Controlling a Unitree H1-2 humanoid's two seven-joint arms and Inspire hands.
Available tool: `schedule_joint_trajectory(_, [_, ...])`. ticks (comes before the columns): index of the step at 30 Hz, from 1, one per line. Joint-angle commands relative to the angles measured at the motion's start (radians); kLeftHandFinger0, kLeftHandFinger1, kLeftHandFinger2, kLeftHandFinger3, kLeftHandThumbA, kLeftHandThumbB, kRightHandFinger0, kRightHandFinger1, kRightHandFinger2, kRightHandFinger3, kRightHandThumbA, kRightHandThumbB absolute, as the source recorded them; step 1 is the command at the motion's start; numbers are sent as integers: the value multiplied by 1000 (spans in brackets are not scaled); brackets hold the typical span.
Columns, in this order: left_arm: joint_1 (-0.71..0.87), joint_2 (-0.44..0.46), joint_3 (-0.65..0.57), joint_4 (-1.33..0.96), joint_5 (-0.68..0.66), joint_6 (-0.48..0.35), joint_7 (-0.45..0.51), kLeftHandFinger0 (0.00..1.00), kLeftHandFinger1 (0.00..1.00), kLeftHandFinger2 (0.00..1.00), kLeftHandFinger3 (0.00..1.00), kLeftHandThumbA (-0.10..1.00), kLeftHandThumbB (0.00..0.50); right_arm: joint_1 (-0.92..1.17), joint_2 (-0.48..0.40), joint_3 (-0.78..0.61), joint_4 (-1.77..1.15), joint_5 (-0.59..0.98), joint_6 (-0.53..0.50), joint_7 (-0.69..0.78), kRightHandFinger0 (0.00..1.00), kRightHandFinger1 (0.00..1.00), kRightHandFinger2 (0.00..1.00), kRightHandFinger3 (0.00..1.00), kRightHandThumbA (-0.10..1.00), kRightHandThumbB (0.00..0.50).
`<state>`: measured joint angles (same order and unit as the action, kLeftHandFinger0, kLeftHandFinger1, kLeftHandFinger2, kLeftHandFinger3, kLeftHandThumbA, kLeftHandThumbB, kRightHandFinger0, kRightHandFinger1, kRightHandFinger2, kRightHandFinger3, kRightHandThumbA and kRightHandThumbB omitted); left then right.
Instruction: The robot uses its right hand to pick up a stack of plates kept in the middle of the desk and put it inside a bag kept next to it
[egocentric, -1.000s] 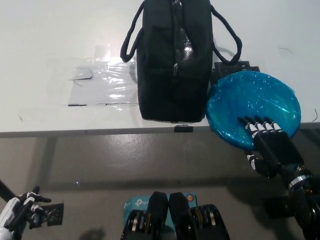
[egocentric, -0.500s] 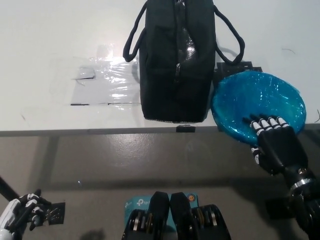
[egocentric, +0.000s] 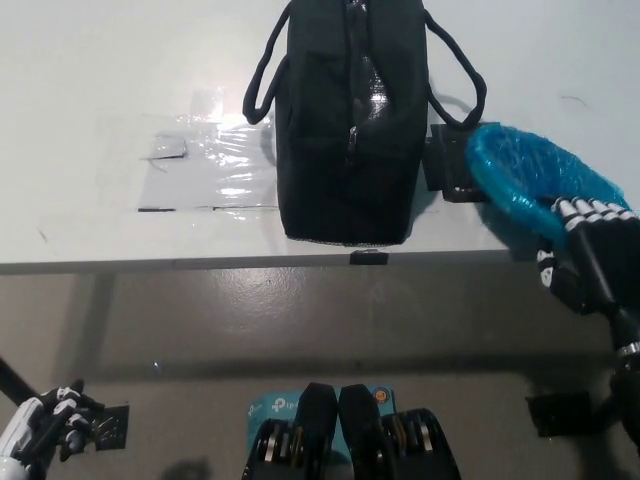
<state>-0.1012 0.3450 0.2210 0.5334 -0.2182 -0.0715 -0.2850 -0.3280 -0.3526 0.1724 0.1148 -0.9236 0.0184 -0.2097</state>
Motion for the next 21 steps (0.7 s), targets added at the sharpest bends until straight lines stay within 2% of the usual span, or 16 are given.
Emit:
schedule_joint_trajectory(1, [-11, 25, -3, -10, -12, -38, -28, 25, 263, 422, 524, 553, 500, -8, 107, -210, -132, 450, 111, 117, 0, 93, 426, 123, -100, 118])
schedule_joint_trajectory(2, [-8, 24, -3, -20, -13, -34, -26, 23, 260, 421, 524, 554, 500, -15, 120, -239, -147, 488, 122, 124, 0, 76, 402, 202, -100, 179])
schedule_joint_trajectory(3, [-8, 23, -1, -18, -17, -36, -29, 20, 256, 416, 512, 549, 500, -32, 150, -292, -173, 551, 183, 142, 0, 49, 384, 274, -100, 194])
schedule_joint_trajectory(4, [-8, 23, -2, -19, -15, -32, -27, 20, 260, 420, 511, 548, 500, -47, 169, -329, -194, 596, 230, 156, 0, 31, 375, 320, -100, 174])
schedule_joint_trajectory(5, [-8, 23, -2, -21, -15, -29, -25, 27, 266, 417, 513, 543, 500, -56, 182, -353, -207, 622, 260, 168, 0, 4, 350, 351, -100, 177])
schedule_joint_trajectory(6, [-9, 23, -1, -20, -15, -27, -25, 31, 270, 428, 520, 542, 500, -70, 196, -381, -226, 654, 301, 182, 0, 0, 327, 355, -100, 167])
schedule_joint_trajectory(7, [-9, 23, -2, -18, -13, -29, -25, 33, 270, 431, 523, 542, 500, -77, 199, -390, -236, 658, 317, 191, 0, 0, 282, 361, -100, 187])
schedule_joint_trajectory(8, [-9, 24, -3, -18, -11, -26, -24, 38, 277, 432, 522, 546, 500, -85, 198, -399, -247, 664, 330, 200, 0, 0, 261, 381, -100, 180])
schedule_joint_trajectory(9, [-11, 24, -3, -11, -12, -37, -28, 39, 273, 425, 519, 546, 500, -100, 198, -422, -260, 719, 318, 206, 0, 0, 250, 368, -100, 215])
schedule_joint_trajectory(11, [-10, 24, -3, -12, -7, -35, -21, 37, 270, 423, 515, 549, 500, -107, 208, -442, -273, 745, 331, 211, 0, 0, 271, 381, -100, 225])
schedule_joint_trajectory(12, [-12, 24, -1, -8, -13, -38, -26, 35, 270, 418, 516, 541, 500, -114, 213, -456, -277, 761, 345, 217, 0, 0, 303, 405, -100, 220])
schedule_joint_trajectory(14, [-10, 26, -4, -9, -9, -38, -28, 39, 274, 433, 530, 550, 500, -131, 225, -481, -290, 776, 385, 221, 0, 0, 304, 422, -100, 216])
schedule_joint_trajectory(15, [-9, 25, -3, -12, -12, -37, -29, 40, 274, 433, 531, 548, 500, -148, 242, -509, -304, 801, 431, 221, 0, 0, 301, 419, -100, 195])
schedule_joint_trajectory(18, [-8, 24, -2, -17, -13, -34, -28, 41, 272, 435, 533, 544, 500, -167, 258, -540, -307, 835, 452, 227, 0, 0, 349, 393, -100, 141])
schedule_joint_trajectory(21, [-9, 23, -3, -12, -9, -37, -24, 37, 262, 429, 523, 543, 500, -180, 261, -546, -317, 846, 452, 239, 0, 6, 411, 403, -100, 143])
